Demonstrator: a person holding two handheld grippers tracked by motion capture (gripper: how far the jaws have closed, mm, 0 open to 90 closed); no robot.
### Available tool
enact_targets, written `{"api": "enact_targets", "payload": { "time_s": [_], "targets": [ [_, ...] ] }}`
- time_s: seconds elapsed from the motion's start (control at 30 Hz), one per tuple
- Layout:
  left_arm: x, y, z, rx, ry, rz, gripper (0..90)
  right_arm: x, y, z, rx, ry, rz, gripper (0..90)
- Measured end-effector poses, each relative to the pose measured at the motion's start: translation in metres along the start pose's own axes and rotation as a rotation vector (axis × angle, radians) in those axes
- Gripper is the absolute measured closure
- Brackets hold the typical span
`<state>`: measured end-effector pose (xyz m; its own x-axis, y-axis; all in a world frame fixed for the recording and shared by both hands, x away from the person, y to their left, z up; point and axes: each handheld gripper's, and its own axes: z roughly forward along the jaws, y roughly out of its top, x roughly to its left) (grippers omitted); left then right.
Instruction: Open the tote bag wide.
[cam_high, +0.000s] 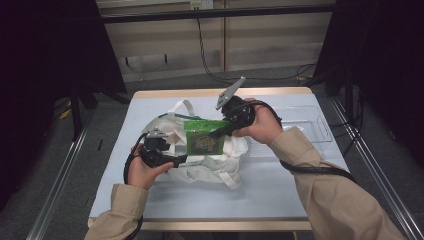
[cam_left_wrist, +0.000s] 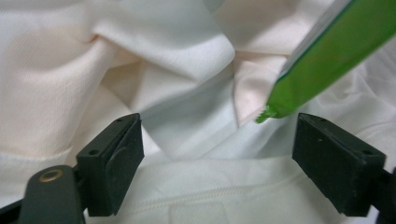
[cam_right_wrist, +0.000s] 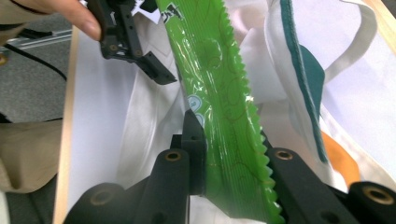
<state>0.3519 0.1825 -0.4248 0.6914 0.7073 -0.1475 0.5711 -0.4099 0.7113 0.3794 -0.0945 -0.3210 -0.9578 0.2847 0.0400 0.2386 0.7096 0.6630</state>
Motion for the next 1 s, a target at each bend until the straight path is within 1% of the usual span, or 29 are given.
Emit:
{"api": "enact_targets", "payload": {
  "time_s": [0.07,0.13,0.17,0.2,0.23,0.3,0.33,0.37,0.4,0.47,0.5,0.53,0.57,0.6,0.63,0.7,0.73,0.77,0.8,0.83,0.87,0.93,0.97,1.0],
  "targets": [
    [-0.001,0.003,0.002,0.008,-0.003,0.011,15.1,-0.001,-0.002,-0.009,-0.001,0.014,0.008,77.3],
    [-0.003,0.004,0.004,0.019,-0.016,0.022,13.7,-0.001,-0.004,-0.018,0.013,0.026,0.014,77.3],
    [-0.005,0.004,0.006,0.018,-0.017,0.016,13.6,-0.002,-0.005,-0.023,0.015,0.024,0.010,77.3],
    [-0.005,0.003,0.008,0.018,-0.022,0.018,13.2,-0.002,-0.007,-0.028,0.016,0.022,0.019,77.3],
    [-0.004,0.003,0.009,0.025,-0.019,0.008,13.0,-0.003,-0.008,-0.033,0.012,0.023,0.027,77.3],
    [-0.003,0.003,0.010,0.024,-0.020,0.013,12.4,-0.004,-0.010,-0.044,0.002,0.030,0.039,77.2],
    [-0.003,0.004,0.009,0.033,-0.022,0.014,12.2,-0.004,-0.011,-0.047,0.001,0.026,0.042,77.3],
    [-0.004,0.004,0.009,0.023,-0.019,0.010,11.9,-0.005,-0.011,-0.051,0.004,0.023,0.042,77.2],
    [-0.004,0.005,0.008,0.027,-0.020,0.009,11.9,-0.005,-0.011,-0.056,0.007,0.016,0.039,77.3],
    [-0.005,0.005,0.007,0.018,-0.018,0.008,11.4,-0.005,-0.011,-0.063,0.015,0.009,0.046,77.2],
    [-0.004,0.006,0.006,0.024,-0.021,0.009,11.0,-0.006,-0.011,-0.067,0.016,0.006,0.047,77.2],
    [-0.004,0.006,0.005,0.021,-0.013,0.003,10.3,-0.006,-0.011,-0.070,0.016,0.007,0.044,77.3],
    [-0.003,0.006,0.004,0.029,-0.025,0.015,10.1,-0.006,-0.011,-0.073,0.014,0.010,0.046,77.2],
    [-0.003,0.006,0.005,0.018,-0.019,0.003,10.1,-0.007,-0.011,-0.077,0.013,0.011,0.048,77.3],
    [-0.003,0.006,0.005,0.024,-0.019,0.010,9.8,-0.007,-0.011,-0.081,0.014,0.011,0.047,77.3],
    [-0.004,0.006,0.006,0.032,-0.018,0.003,9.1,-0.009,-0.012,-0.087,0.023,0.008,0.044,77.3],
    [-0.003,0.006,0.007,0.043,-0.025,0.015,8.8,-0.009,-0.013,-0.090,0.028,0.005,0.047,77.3],
    [-0.004,0.006,0.009,0.043,-0.017,0.009,8.4,-0.010,-0.014,-0.093,0.034,0.003,0.039,77.3],
    [-0.004,0.007,0.010,0.055,-0.012,0.020,8.0,-0.010,-0.016,-0.097,0.026,-0.002,0.046,77.3],
    [-0.005,0.007,0.012,0.054,-0.014,0.010,7.2,-0.011,-0.019,-0.101,0.017,0.006,0.057,77.3],
    [-0.005,0.007,0.013,0.058,-0.009,0.013,6.8,-0.012,-0.022,-0.105,0.011,0.012,0.063,77.4],
    [-0.006,0.007,0.013,0.060,-0.009,0.022,6.1,-0.013,-0.026,-0.112,0.020,-0.005,0.065,77.4],
    [-0.005,0.007,0.012,0.056,-0.017,0.026,6.0,-0.014,-0.028,-0.116,0.018,-0.007,0.071,77.5],
    [-0.005,0.008,0.012,0.059,-0.015,0.025,6.0,-0.014,-0.030,-0.119,0.007,-0.008,0.074,77.5]
  ]
}}
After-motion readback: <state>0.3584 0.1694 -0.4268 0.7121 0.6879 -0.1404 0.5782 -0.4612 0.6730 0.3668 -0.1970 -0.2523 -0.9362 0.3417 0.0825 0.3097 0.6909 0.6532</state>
